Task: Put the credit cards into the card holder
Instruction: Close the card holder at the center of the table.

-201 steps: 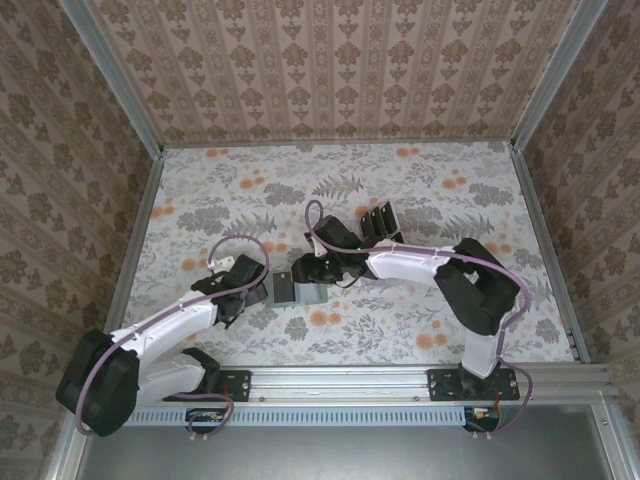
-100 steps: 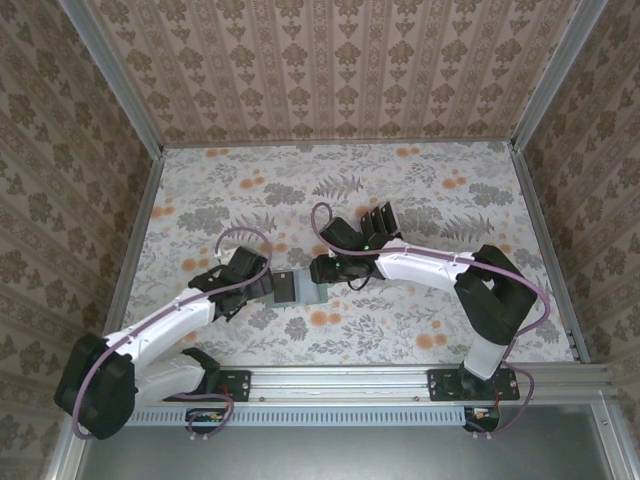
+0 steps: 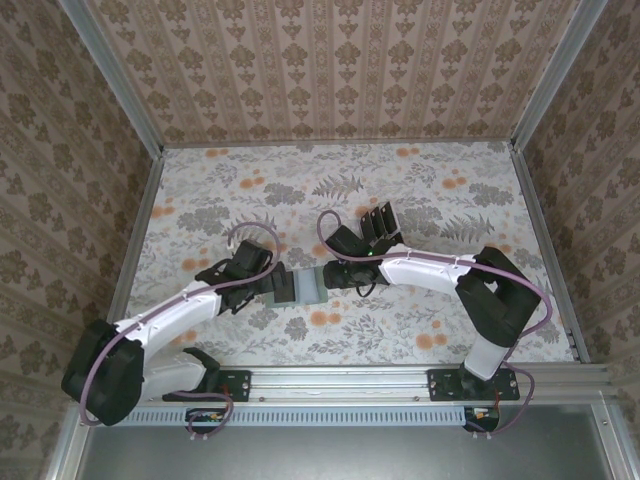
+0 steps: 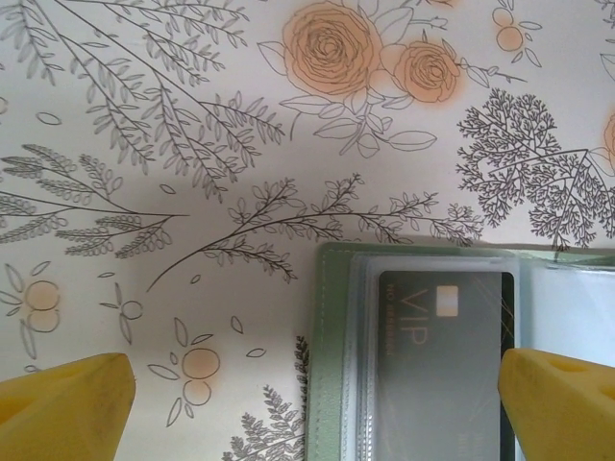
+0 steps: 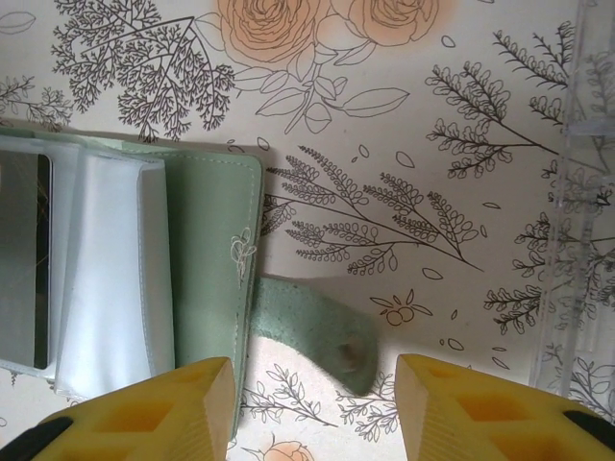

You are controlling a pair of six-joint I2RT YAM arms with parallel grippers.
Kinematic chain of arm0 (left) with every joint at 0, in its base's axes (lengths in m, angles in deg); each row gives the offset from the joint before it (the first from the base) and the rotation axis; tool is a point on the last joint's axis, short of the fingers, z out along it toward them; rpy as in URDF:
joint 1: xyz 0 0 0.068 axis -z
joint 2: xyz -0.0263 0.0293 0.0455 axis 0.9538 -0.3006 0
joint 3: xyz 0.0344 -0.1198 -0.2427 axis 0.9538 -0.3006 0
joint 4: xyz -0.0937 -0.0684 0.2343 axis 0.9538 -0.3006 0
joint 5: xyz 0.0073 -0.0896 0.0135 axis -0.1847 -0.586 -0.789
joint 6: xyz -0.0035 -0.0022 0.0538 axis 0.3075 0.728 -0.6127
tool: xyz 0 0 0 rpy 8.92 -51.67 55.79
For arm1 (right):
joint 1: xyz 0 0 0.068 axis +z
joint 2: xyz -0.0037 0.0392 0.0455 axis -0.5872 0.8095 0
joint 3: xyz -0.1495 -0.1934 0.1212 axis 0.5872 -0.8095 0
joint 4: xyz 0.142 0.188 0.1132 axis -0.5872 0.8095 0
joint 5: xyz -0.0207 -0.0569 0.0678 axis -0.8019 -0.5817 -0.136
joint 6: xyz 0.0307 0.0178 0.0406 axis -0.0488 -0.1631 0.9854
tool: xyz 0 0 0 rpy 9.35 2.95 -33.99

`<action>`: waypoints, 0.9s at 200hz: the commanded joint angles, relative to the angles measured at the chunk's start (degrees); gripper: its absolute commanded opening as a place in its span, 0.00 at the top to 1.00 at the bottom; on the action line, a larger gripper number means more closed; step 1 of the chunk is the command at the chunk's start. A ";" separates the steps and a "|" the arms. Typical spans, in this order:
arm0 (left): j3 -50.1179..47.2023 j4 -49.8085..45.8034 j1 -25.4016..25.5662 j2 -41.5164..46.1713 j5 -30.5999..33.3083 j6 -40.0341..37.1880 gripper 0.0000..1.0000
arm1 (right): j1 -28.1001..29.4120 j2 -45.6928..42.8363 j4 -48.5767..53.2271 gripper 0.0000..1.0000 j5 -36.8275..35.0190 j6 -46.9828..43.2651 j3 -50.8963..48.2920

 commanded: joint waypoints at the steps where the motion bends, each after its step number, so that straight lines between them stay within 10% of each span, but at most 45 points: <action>1: 1.52 1.48 -0.24 -0.92 -1.85 -1.54 0.00 | -0.33 -3.76 1.46 0.51 -2.17 1.38 -1.43; 87: 1.26 5.38 0.20 -4.11 -4.01 -1.13 0.00 | -1.11 -0.35 -1.87 0.53 1.59 2.80 -2.18; 139: -0.57 12.31 0.17 -6.02 -7.64 -0.68 0.00 | -2.09 2.03 -8.25 0.92 5.65 4.32 -4.04; 180: -1.20 13.35 0.24 -7.70 -7.59 0.05 0.00 | -2.08 2.40 -10.45 1.00 7.17 5.19 -5.14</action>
